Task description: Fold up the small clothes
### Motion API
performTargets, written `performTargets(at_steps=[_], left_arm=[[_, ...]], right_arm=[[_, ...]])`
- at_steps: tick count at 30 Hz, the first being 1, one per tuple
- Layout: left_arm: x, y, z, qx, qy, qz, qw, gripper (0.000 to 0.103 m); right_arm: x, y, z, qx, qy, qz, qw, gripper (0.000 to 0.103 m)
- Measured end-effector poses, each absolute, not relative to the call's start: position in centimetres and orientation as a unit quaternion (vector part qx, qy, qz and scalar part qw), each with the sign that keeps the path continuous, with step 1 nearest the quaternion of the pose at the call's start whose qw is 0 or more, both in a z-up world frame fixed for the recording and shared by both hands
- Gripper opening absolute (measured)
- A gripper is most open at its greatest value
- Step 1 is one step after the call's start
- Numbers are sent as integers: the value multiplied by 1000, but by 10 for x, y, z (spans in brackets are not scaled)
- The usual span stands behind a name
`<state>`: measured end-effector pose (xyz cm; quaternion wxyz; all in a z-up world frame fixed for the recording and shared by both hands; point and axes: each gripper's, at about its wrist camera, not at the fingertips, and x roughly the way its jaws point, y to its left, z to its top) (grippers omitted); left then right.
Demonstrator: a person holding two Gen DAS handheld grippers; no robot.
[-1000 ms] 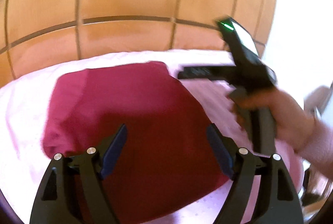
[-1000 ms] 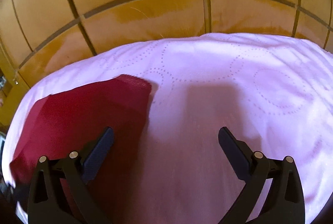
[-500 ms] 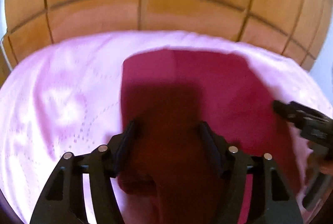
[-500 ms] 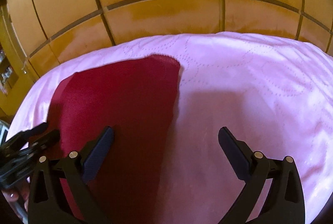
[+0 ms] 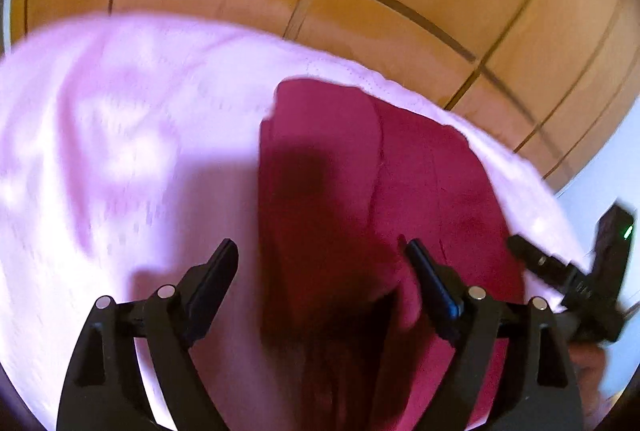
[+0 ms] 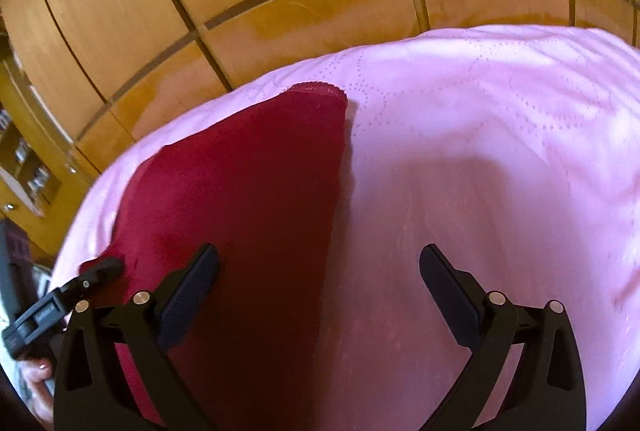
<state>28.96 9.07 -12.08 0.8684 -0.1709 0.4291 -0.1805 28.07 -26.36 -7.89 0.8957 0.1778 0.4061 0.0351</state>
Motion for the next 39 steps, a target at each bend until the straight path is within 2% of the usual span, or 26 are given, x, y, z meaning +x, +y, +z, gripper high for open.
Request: performTargets(at_steps=[4,8,12,20,26,33,39], left_arm=[[280,104,-131,-217,436,-196,851,93],[270,101,-131,-211,434,-221,847,99],[270,95,-133,-208,441,-233,841,100],[288,102,-138,-259,459,-261,809,100],[302,102,-139,-269,470,-267,797,98],[309,87,-137,-225,480,-272,803,80],[316,79,-140,-210,484,-284,800,79]], right_arm=[[268,-263,-81,195,411,60,888,99],[258,-259,-85,212,417,95,879,99],[255,-258,-91,232,427,117,866,99],[254,-277,-97,344,422,145,826,99],[259,-272,-96,347,431,153,819,99],[274,-265,-100,360,435,164,809,99],[290,-259,-103,367,439,173,802,99]])
